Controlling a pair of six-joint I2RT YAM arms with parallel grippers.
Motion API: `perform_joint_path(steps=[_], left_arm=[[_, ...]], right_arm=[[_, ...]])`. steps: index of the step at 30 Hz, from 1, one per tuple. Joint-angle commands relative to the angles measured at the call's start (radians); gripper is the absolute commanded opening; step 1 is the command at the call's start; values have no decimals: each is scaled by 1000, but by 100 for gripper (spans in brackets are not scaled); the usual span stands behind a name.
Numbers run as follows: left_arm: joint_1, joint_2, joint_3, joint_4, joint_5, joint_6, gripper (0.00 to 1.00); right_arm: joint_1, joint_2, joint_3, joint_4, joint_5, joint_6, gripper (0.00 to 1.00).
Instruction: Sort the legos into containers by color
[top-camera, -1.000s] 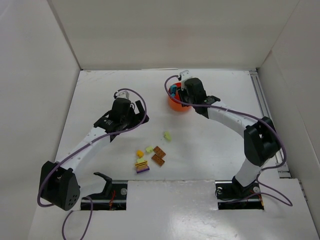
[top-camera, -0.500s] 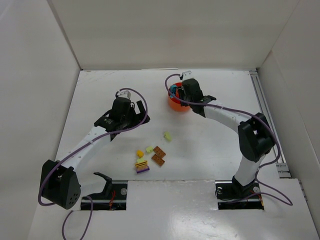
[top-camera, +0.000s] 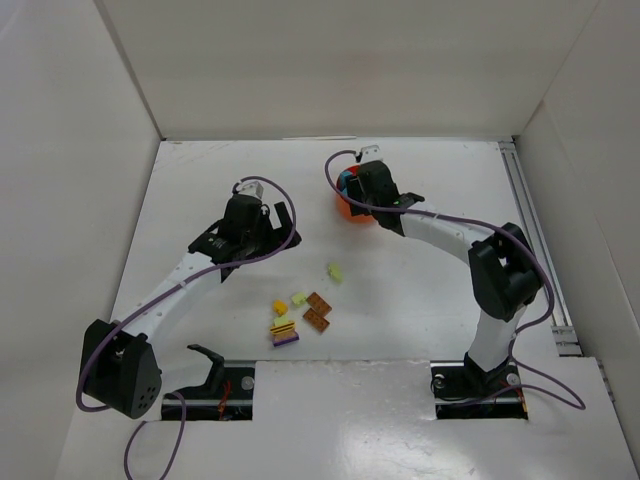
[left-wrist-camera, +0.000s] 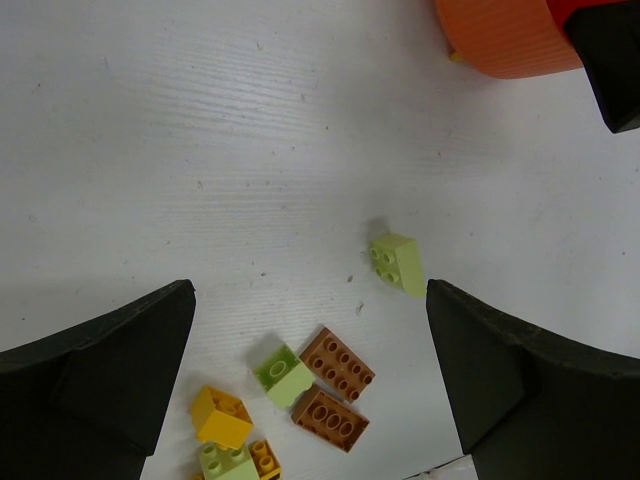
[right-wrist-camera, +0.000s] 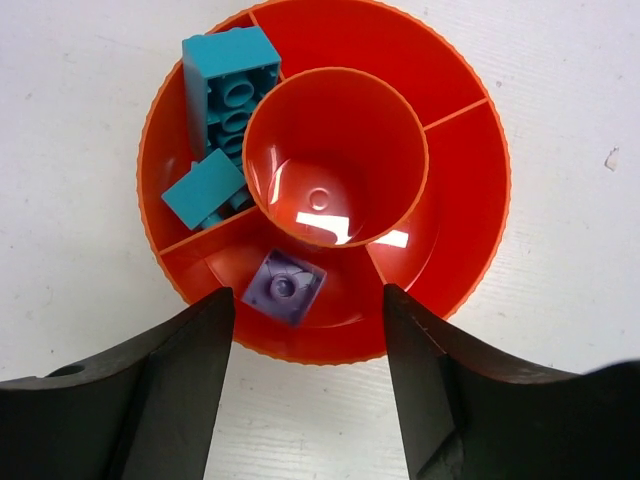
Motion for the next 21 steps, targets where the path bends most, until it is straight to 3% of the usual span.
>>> perform_joint_path(steps=[1, 8, 15, 21], left_arm=[[7, -17, 6, 4, 20, 13, 100], [7, -17, -12, -19, 38, 13, 100], [7, -81, -59, -19, 58, -7, 100], [7, -130, -80, -53, 33, -38, 100]], right_arm=[[6, 2, 44, 18, 25, 15, 66], [25, -58, 44, -2, 14, -37, 69], [104, -215, -27, -54, -39, -166, 73], [154, -245, -105, -122, -281, -221, 73]])
